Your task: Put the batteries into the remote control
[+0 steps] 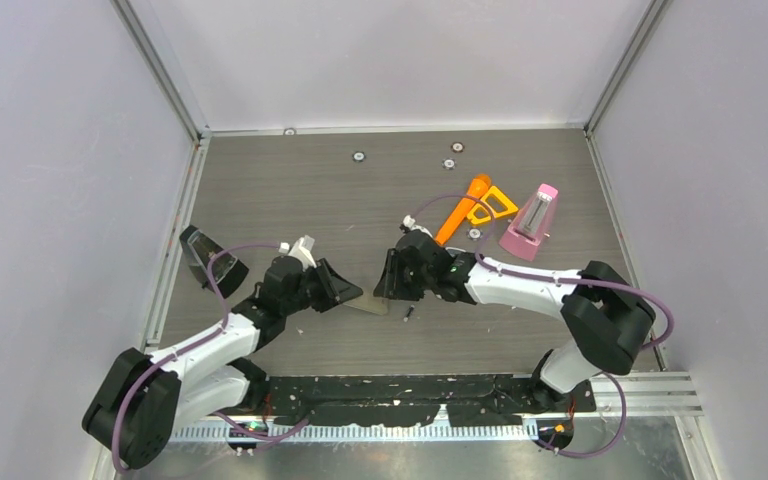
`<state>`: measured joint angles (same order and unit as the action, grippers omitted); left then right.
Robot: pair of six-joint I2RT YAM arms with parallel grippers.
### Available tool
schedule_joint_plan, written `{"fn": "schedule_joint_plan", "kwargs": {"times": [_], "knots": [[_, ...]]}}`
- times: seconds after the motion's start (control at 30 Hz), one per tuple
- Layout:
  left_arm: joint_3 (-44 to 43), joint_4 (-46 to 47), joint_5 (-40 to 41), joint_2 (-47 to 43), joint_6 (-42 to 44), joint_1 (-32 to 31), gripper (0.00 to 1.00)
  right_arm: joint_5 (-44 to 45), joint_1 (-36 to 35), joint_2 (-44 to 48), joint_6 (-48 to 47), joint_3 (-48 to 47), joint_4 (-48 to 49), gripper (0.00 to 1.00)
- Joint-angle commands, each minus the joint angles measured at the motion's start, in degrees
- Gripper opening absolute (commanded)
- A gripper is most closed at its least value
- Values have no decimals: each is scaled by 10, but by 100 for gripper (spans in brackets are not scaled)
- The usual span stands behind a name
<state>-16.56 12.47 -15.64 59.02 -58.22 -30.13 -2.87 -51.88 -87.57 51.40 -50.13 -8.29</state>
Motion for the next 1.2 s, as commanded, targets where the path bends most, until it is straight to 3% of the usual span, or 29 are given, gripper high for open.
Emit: {"fn": "schedule_joint_plan", "kwargs": {"times": [0.0, 0.27, 0.63, 1.17], "knots": [[12, 1, 19, 8, 12, 2, 0, -15, 1, -19, 16, 6, 32, 43], [18, -9, 31, 8, 21, 2, 0, -43, 1, -40, 45, 33, 77, 44], [19, -3, 20, 28, 22, 2, 0, -39, 7, -16, 84, 104, 218, 46], [24, -7, 37, 23, 24, 2, 0, -15, 14, 39, 89, 145, 272, 61]]}}
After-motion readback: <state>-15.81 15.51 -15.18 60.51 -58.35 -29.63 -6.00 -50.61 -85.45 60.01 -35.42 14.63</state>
